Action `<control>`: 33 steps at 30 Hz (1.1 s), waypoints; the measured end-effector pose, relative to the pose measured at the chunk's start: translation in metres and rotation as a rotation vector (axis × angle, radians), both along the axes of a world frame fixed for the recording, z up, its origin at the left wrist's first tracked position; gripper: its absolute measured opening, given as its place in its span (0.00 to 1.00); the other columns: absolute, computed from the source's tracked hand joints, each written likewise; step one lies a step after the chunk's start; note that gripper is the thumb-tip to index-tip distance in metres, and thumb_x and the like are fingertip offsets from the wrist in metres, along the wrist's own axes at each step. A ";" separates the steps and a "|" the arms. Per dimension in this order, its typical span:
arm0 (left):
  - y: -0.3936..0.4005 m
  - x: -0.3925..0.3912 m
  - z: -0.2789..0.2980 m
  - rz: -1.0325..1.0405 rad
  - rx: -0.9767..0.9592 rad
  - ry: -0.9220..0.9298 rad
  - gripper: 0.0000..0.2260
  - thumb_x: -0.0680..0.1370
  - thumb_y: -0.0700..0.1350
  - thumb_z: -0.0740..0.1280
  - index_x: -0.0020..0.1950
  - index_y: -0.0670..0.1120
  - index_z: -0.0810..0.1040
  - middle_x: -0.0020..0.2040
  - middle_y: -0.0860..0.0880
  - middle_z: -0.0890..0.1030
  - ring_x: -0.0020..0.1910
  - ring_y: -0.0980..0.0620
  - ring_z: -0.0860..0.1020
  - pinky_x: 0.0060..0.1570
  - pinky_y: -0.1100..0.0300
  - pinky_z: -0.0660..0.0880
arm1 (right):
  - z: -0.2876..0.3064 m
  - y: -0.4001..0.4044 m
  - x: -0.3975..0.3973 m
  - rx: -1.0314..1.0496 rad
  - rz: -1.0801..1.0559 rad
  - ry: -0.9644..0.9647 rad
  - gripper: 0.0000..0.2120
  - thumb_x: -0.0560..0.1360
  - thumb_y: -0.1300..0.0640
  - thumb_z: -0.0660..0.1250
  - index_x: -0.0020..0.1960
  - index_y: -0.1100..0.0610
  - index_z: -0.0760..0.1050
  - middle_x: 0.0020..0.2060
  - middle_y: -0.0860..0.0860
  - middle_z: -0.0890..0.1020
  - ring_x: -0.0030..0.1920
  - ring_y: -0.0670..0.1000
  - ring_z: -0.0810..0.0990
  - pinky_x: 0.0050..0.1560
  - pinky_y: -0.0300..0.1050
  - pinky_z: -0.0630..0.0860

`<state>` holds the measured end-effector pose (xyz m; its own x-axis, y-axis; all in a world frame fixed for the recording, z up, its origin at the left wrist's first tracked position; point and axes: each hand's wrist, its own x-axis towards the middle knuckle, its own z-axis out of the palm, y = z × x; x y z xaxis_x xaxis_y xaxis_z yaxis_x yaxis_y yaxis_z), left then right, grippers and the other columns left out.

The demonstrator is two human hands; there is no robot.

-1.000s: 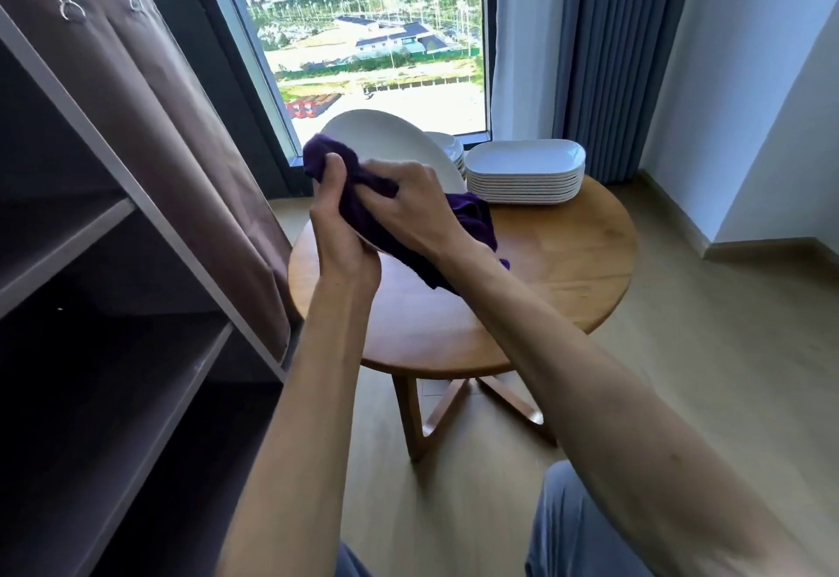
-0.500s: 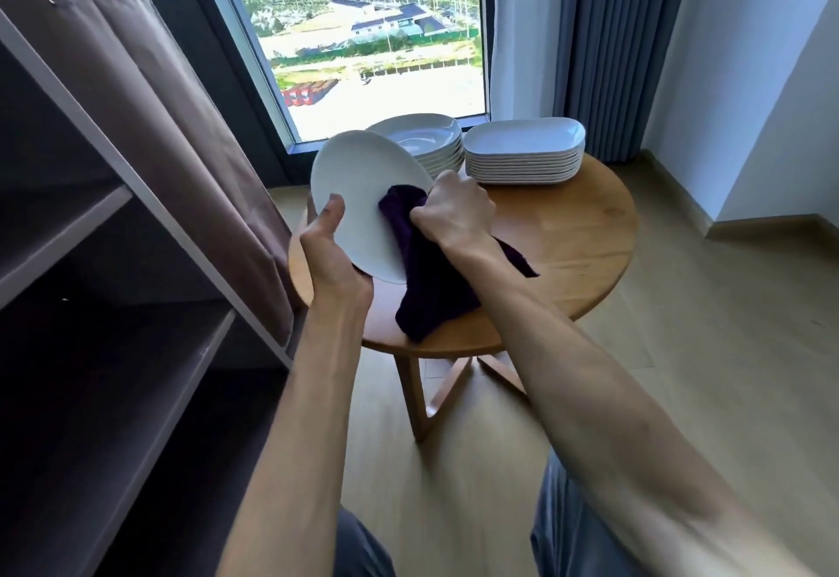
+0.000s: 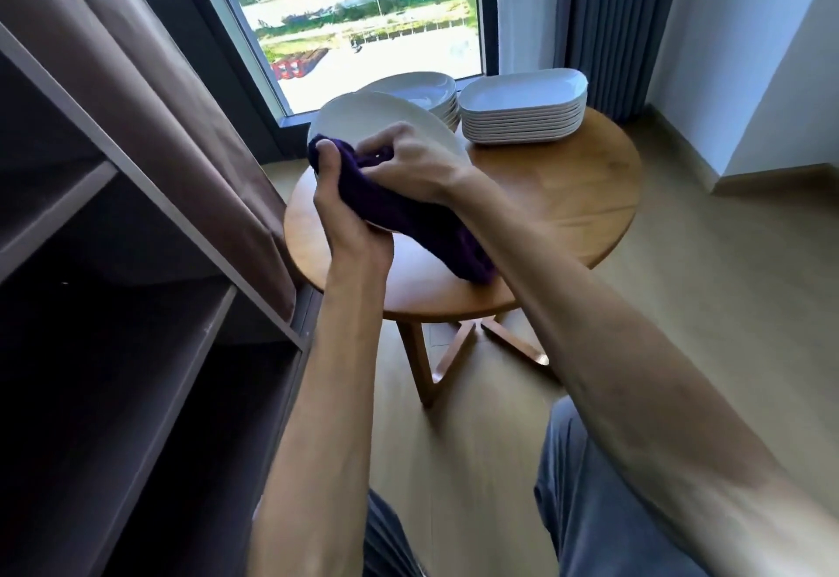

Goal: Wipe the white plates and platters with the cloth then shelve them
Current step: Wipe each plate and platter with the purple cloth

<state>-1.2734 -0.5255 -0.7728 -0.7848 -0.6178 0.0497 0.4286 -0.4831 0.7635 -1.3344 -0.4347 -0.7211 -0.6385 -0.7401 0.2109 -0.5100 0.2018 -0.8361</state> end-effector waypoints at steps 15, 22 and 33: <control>0.000 0.026 -0.009 0.009 -0.108 -0.101 0.24 0.82 0.52 0.63 0.76 0.45 0.70 0.68 0.37 0.78 0.65 0.35 0.78 0.61 0.36 0.78 | -0.021 0.017 -0.036 0.542 -0.537 0.051 0.11 0.68 0.52 0.72 0.40 0.54 0.70 0.40 0.51 0.77 0.46 0.56 0.77 0.44 0.46 0.70; 0.015 0.029 -0.003 -0.007 -0.232 -0.133 0.16 0.82 0.46 0.64 0.69 0.46 0.76 0.56 0.44 0.85 0.53 0.44 0.84 0.49 0.47 0.82 | -0.013 0.005 -0.032 0.147 -0.675 0.206 0.07 0.65 0.55 0.67 0.32 0.55 0.71 0.27 0.48 0.73 0.37 0.57 0.78 0.35 0.41 0.67; 0.022 0.006 0.033 0.020 -0.086 -0.046 0.38 0.73 0.58 0.72 0.75 0.36 0.69 0.62 0.35 0.77 0.61 0.35 0.78 0.64 0.42 0.77 | 0.009 0.023 0.000 -0.093 -0.014 -0.105 0.09 0.75 0.52 0.69 0.38 0.43 0.84 0.36 0.45 0.84 0.42 0.47 0.82 0.51 0.51 0.77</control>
<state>-1.2673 -0.5033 -0.7402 -0.7753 -0.6281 0.0672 0.4010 -0.4071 0.8206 -1.3344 -0.4116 -0.7116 -0.6711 -0.7112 0.2092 -0.4162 0.1279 -0.9002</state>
